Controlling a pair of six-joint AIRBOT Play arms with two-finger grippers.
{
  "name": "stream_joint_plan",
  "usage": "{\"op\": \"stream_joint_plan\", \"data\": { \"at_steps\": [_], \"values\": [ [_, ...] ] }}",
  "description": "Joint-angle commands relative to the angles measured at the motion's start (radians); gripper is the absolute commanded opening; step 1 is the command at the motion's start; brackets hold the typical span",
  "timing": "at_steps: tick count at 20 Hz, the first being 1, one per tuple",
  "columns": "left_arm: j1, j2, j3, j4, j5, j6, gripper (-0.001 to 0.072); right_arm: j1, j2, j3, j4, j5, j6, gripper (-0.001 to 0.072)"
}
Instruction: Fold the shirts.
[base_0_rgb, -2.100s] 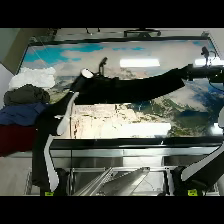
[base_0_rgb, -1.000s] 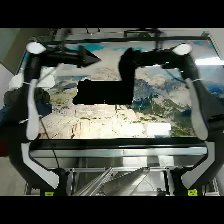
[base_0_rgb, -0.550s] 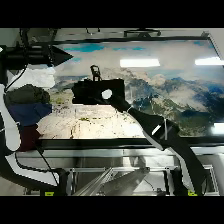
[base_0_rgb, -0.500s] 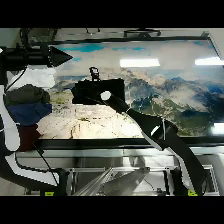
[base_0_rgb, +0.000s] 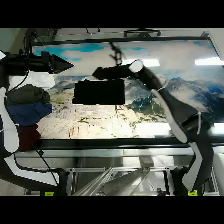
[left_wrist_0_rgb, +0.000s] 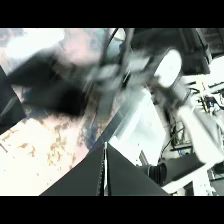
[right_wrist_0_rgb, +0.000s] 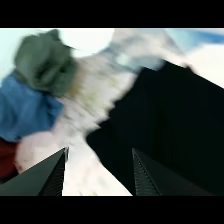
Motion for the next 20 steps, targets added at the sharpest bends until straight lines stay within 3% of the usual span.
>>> {"op": "stream_joint_plan", "data": {
  "at_steps": [1, 2, 10, 16, 18, 20],
  "values": [
    [-0.011, 0.001, -0.002, 0.000, -0.057, 0.001, 0.0021, -0.191, 0.053, -0.002, -0.229, 0.298, 0.241, 0.0596],
    [-0.019, 0.001, -0.002, 0.000, -0.068, 0.002, 0.0020, -0.230, 0.045, -0.010, -0.231, 0.337, 0.256, 0.0681],
    [-0.069, 0.001, -0.002, 0.000, -0.089, 0.003, 0.0020, -0.276, -0.167, -0.013, -0.158, 0.345, 0.263, 0.0679],
    [-0.063, 0.001, -0.002, 0.000, -0.106, 0.019, 0.0020, -0.241, -0.266, -0.012, -0.030, 0.291, 0.232, 0.0671],
    [-0.063, 0.001, -0.002, 0.000, -0.106, 0.021, 0.0020, -0.226, -0.279, -0.012, 0.039, 0.273, 0.174, 0.0588],
    [-0.063, 0.001, -0.002, 0.000, -0.106, 0.021, 0.0021, -0.212, -0.283, -0.012, 0.094, 0.245, 0.144, 0.0581]
  ]
}}
